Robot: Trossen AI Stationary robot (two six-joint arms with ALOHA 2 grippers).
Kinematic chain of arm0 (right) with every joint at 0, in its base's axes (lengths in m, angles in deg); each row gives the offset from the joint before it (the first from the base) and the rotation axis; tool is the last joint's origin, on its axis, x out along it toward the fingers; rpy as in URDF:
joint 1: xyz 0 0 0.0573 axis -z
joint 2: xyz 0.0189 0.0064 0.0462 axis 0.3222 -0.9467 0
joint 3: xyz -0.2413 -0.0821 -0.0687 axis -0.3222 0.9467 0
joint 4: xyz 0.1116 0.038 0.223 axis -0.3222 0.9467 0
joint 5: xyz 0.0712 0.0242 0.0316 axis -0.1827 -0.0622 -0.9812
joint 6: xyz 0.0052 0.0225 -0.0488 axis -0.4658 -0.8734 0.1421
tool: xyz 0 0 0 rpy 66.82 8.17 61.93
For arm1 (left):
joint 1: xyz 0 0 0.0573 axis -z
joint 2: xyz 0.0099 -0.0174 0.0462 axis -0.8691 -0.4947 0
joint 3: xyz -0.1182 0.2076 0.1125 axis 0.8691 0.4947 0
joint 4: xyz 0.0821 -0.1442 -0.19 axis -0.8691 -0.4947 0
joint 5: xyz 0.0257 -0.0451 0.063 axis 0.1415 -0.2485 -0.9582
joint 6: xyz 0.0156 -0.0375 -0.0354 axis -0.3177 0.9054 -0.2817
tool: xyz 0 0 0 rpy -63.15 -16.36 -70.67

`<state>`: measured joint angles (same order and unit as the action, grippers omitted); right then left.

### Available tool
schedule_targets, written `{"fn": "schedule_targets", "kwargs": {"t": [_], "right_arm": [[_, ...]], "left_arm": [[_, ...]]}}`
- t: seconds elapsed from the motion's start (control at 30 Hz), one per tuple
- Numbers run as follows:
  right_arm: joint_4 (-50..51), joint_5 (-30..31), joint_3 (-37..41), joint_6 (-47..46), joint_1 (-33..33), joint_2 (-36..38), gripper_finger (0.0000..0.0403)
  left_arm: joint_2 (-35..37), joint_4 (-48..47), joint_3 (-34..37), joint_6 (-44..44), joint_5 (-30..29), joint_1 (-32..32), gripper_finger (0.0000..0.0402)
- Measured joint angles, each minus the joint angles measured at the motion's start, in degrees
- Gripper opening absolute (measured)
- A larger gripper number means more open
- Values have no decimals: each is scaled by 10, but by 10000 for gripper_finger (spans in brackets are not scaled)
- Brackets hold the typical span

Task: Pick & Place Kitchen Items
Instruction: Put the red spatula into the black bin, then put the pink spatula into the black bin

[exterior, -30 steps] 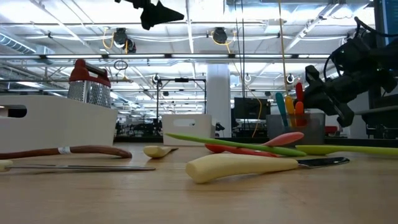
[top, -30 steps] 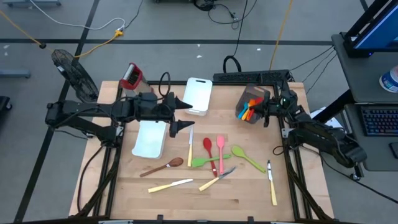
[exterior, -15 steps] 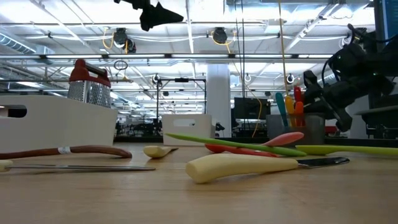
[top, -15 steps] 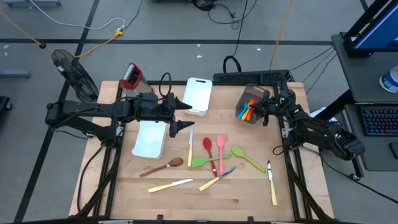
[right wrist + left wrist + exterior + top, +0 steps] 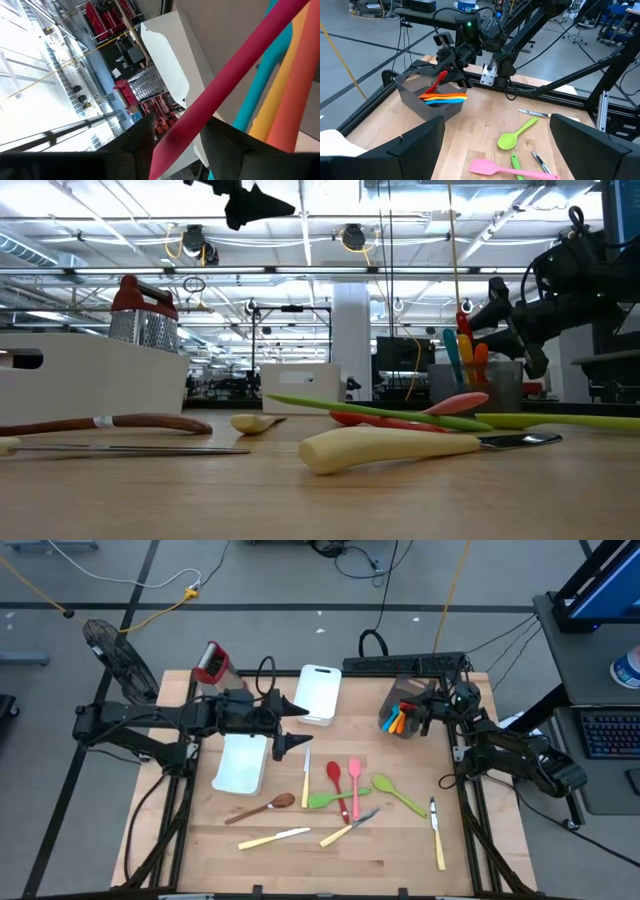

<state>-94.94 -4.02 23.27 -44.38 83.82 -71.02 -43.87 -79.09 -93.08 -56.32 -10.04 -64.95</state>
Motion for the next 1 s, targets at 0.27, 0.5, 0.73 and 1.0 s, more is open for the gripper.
{"fn": "schedule_targets", "kwargs": {"t": [0.27, 0.5, 0.73, 1.0], "right_arm": [[-37, -1, 0, -12, -26, 0, 155], [-93, 0, 0, -41, -51, 1, 157], [-172, 0, 0, -59, -76, 1, 157], [-309, 0, 0, -33, -120, 1, 153]], "left_arm": [[0, 0, 0, 7, 0, 0, 367], [0, 0, 0, 9, 0, 0, 367], [0, 1, 0, 23, -1, 0, 367], [0, 1, 0, 45, -1, 0, 367]]}}
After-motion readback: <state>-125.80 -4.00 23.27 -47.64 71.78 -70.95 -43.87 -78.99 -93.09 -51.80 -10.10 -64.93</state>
